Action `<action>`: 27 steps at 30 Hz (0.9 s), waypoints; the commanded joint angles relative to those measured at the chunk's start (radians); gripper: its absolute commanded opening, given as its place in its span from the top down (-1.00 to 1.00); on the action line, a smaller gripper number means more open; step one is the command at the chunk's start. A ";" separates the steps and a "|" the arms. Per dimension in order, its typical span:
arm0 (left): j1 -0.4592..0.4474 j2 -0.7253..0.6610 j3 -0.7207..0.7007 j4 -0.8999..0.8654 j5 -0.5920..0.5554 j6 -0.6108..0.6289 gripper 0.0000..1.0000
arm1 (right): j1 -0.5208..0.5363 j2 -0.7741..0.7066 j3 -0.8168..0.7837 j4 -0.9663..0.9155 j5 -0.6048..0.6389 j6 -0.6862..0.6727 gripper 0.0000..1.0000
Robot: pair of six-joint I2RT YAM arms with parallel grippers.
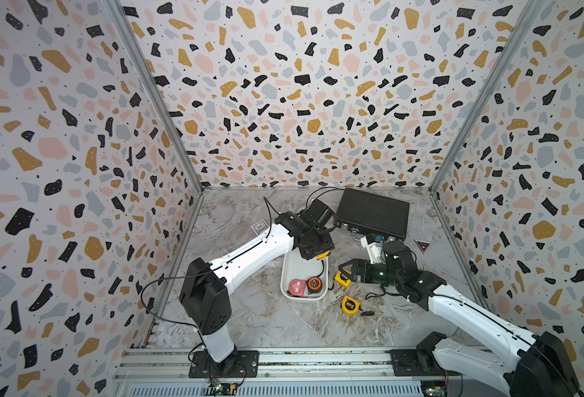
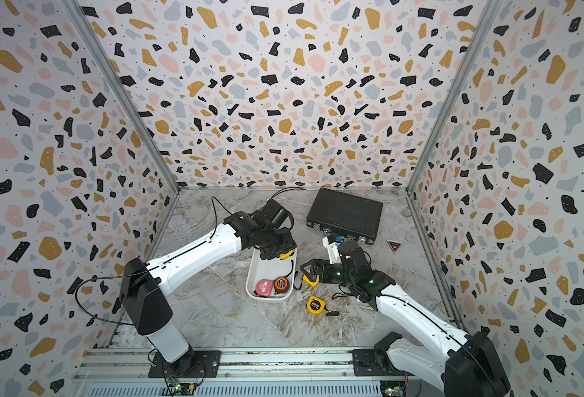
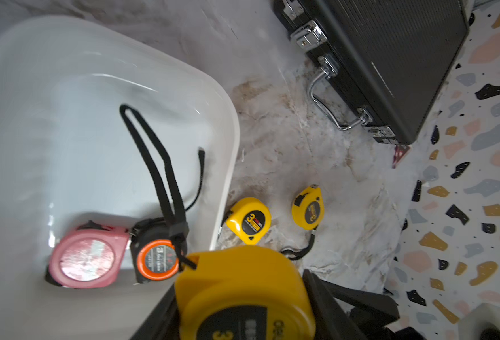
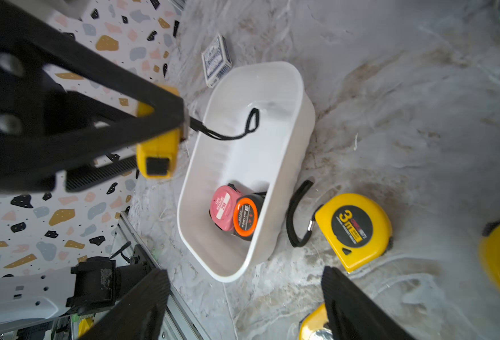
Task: Take the tape measure out of the storage box
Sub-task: Place the tape measure at the center of the board.
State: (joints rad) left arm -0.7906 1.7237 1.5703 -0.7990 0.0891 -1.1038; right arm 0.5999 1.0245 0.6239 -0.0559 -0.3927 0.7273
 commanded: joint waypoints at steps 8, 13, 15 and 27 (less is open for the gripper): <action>-0.046 -0.067 -0.005 0.156 0.085 -0.232 1.00 | 0.015 -0.105 -0.018 0.160 0.063 0.039 -0.68; -0.054 -0.078 -0.012 0.214 0.131 -0.276 1.00 | 0.017 -0.104 -0.032 0.195 0.069 0.050 -0.56; -0.059 -0.076 -0.015 0.229 0.152 -0.293 1.00 | 0.017 -0.103 -0.038 0.216 0.076 0.056 -0.47; -0.071 -0.086 -0.039 0.274 0.220 -0.326 1.00 | 0.018 -0.081 -0.042 0.260 0.092 0.065 -0.05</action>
State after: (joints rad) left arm -0.8589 1.6756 1.5429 -0.5945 0.2764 -1.4147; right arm 0.6121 0.9405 0.5865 0.1665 -0.3126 0.7906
